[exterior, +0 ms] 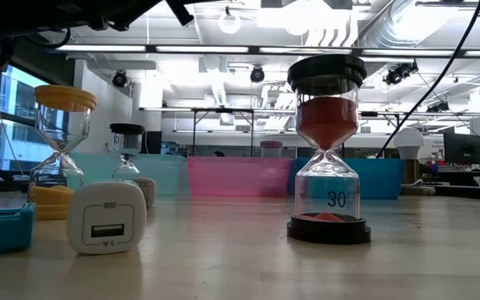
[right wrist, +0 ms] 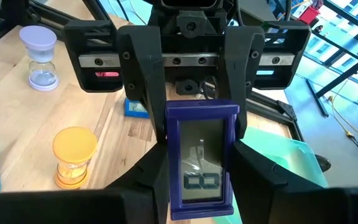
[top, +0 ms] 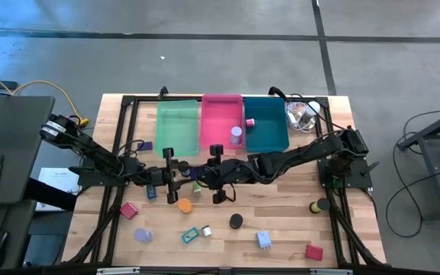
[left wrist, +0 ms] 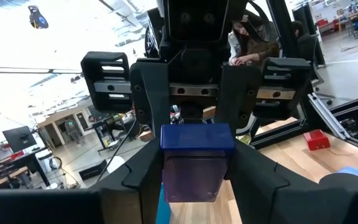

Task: Pick & Place Office items
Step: Put the right purple digital clock into the green bin

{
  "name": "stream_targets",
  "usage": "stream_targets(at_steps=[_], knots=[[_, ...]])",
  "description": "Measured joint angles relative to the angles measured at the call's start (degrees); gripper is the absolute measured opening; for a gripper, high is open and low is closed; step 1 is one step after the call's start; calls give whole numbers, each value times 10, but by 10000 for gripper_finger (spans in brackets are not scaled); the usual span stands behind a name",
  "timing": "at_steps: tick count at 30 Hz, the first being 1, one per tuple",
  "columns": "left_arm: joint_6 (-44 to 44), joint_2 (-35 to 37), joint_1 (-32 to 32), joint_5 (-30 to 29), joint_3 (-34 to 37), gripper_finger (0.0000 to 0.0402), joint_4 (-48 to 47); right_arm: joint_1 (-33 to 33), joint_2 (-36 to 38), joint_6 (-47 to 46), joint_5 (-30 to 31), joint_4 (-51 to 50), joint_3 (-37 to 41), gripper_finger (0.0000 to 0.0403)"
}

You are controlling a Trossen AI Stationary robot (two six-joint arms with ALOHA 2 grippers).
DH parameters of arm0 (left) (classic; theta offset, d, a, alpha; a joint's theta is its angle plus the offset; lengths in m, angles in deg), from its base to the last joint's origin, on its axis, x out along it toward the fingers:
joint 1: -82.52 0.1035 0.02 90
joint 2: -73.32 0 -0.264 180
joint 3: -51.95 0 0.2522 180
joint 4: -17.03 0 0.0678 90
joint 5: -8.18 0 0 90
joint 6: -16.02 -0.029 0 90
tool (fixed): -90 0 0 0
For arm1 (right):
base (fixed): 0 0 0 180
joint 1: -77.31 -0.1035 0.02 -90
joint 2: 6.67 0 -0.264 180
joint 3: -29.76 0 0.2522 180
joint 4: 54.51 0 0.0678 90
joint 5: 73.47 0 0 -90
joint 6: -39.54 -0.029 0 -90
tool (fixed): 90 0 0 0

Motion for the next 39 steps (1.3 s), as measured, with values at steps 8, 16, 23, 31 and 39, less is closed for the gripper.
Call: stream_targets(at_steps=[8,16,23,31,39], knots=[[-9,0,0,-1,0,143,0,0,0,0,-1,-2,0,120],[-7,0,0,-4,0,143,0,3,0,-20,-4,-12,0,179],[-4,0,-2,-8,0,143,3,-10,0,-16,67,-13,0,302],[18,0,-2,-15,0,143,1,-37,0,-17,215,-57,1,367],[44,7,-3,-62,0,143,-23,-66,16,-87,268,-136,0,369]])
